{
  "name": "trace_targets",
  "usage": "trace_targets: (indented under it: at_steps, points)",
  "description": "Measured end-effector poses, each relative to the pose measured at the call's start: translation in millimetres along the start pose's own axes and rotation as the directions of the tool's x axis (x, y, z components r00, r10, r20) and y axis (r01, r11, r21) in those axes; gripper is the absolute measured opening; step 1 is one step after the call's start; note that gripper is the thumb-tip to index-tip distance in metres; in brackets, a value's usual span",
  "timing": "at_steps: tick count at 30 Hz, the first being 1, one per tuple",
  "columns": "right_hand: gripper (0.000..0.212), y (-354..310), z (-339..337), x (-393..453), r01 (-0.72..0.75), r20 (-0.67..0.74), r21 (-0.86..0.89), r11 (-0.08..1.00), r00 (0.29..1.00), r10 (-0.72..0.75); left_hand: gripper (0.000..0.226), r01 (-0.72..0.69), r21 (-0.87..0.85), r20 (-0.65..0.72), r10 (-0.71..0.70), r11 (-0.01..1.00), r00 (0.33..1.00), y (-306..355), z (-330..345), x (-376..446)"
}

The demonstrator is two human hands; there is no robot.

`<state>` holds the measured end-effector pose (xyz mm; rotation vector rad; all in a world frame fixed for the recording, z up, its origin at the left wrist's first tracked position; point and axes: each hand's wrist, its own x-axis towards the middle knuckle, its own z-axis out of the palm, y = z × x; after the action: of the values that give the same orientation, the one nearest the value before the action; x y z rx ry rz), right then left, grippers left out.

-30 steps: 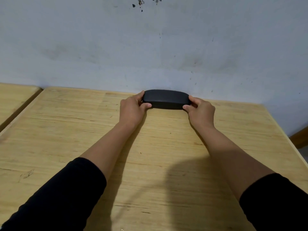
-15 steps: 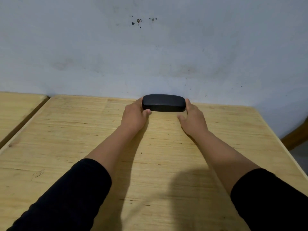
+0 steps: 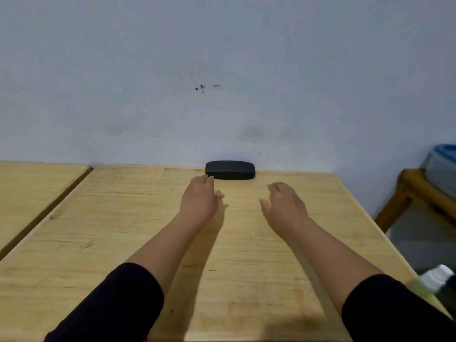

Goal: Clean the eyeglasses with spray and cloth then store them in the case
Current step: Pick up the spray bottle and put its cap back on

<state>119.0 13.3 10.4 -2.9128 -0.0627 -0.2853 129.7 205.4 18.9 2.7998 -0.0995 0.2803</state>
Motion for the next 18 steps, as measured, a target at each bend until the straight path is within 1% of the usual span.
trace_targets:
  at_steps: [5, 8, 11, 14, 18]
  points:
    - [0.051, 16.7, -45.4, -19.5, 0.001, -0.060, -0.019, 1.000, 0.998, -0.002, 0.056, -0.145, -0.001, -0.070, 0.144, 0.989, 0.987, 41.6, -26.4, -17.7]
    - [0.051, 29.7, -78.3, -34.4, -0.009, -0.136, -0.043, 0.999, 0.991, 0.003, 0.053, -0.224, -0.035, -0.129, 0.218, 0.974, 0.967, 70.3, -40.4, -26.9]
    - [0.051, 46.2, -109.6, -54.1, -0.023, -0.219, -0.051, 0.998, 0.976, 0.012, 0.055, -0.317, -0.035, -0.164, 0.307, 0.948, 0.938, 99.6, -47.8, -36.8]
    - [0.053, 66.7, -136.1, -80.4, -0.048, -0.277, -0.039, 0.998, 0.960, 0.035, 0.056, -0.399, -0.078, -0.196, 0.378, 0.914, 0.905, 128.0, -43.7, -49.0]
    - [0.053, 99.0, -152.2, -124.0, -0.076, -0.361, -0.010, 0.997, 0.930, 0.067, 0.053, -0.494, -0.199, -0.239, 0.447, 0.846, 0.862, 160.4, -22.1, -74.6]
